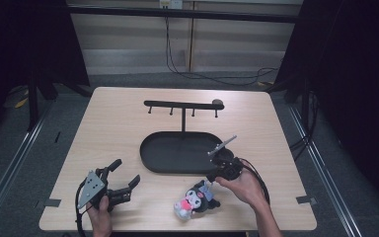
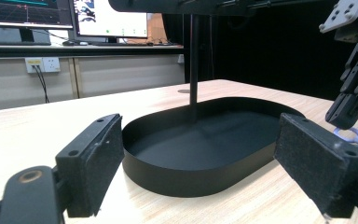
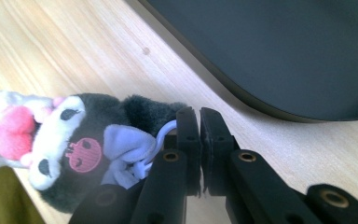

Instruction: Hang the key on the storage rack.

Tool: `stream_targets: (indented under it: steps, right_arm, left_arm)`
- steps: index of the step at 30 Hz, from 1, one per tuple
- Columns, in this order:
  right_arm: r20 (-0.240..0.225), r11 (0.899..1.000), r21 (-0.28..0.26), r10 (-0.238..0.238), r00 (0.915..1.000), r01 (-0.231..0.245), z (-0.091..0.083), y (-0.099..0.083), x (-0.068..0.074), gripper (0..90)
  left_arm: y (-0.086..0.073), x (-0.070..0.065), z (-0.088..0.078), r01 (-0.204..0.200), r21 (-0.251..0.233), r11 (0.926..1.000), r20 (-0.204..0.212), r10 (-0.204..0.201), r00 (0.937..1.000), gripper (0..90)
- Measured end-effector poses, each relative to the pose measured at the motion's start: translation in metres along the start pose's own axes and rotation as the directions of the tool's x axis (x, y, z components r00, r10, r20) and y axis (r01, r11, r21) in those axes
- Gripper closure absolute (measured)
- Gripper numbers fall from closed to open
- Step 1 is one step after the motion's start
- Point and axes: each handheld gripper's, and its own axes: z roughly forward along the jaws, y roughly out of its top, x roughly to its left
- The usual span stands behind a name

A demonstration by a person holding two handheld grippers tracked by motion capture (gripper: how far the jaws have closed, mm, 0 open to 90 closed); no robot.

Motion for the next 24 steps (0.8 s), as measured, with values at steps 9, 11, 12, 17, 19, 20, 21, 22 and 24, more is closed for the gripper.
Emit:
stream_targets:
  steps: [9, 11, 12, 17, 19, 20, 21, 22, 24]
  right_arm:
    - [0.010, 0.998, -0.056, -0.007, 0.9999, 0.008, -0.018, 0.004, 0.004, 87.4]
    - [0.012, 0.997, -0.075, -0.012, 0.9999, 0.013, -0.024, 0.006, 0.005, 87.4]
    - [0.021, 0.996, -0.083, -0.015, 0.9997, 0.016, -0.029, 0.009, 0.004, 87.4]
    - [0.014, 0.994, -0.111, -0.020, 0.9997, 0.022, -0.036, 0.012, 0.004, 87.5]
    - [0.008, 0.994, -0.104, -0.022, 0.9997, 0.023, -0.036, 0.012, 0.005, 87.5]
    - [-0.002, 0.995, -0.095, -0.027, 0.9996, 0.027, -0.033, 0.011, 0.006, 87.5]
    - [-0.002, 0.995, -0.095, -0.027, 0.9996, 0.027, -0.033, 0.011, 0.006, 87.5]
    - [0.001, 0.995, -0.092, -0.028, 0.9996, 0.028, -0.030, 0.010, 0.007, 87.5]
    - [-0.003, 0.997, -0.079, -0.025, 0.9997, 0.025, -0.023, 0.007, 0.009, 87.5]
  left_arm:
    - [0.000, 0.000, 0.000, -0.002, 0.001, 1.0000, 0.000, 0.002, 1.0000, 15.5]
    - [0.000, 0.000, 0.000, -0.001, 0.001, 1.0000, 0.000, 0.001, 1.0000, 15.5]
    - [0.000, 0.000, 0.000, -0.001, 0.001, 1.0000, -0.001, 0.001, 1.0000, 15.4]
    - [0.000, 0.000, 0.000, -0.001, 0.000, 1.0000, -0.001, 0.001, 1.0000, 15.4]
    - [0.000, 0.000, 0.000, 0.000, 0.000, 1.0000, -0.001, 0.000, 1.0000, 15.4]
    - [0.000, 0.000, 0.000, 0.000, 0.000, 1.0000, 0.000, 0.000, 1.0000, 15.5]
    - [0.000, 0.000, 0.000, -0.001, 0.000, 1.0000, 0.000, 0.001, 1.0000, 15.5]
    - [0.000, 0.000, 0.000, -0.001, 0.000, 1.0000, 0.000, 0.001, 1.0000, 15.5]
    - [0.000, -0.001, 0.000, 0.006, -0.006, 1.0000, -0.001, -0.006, 1.0000, 15.5]
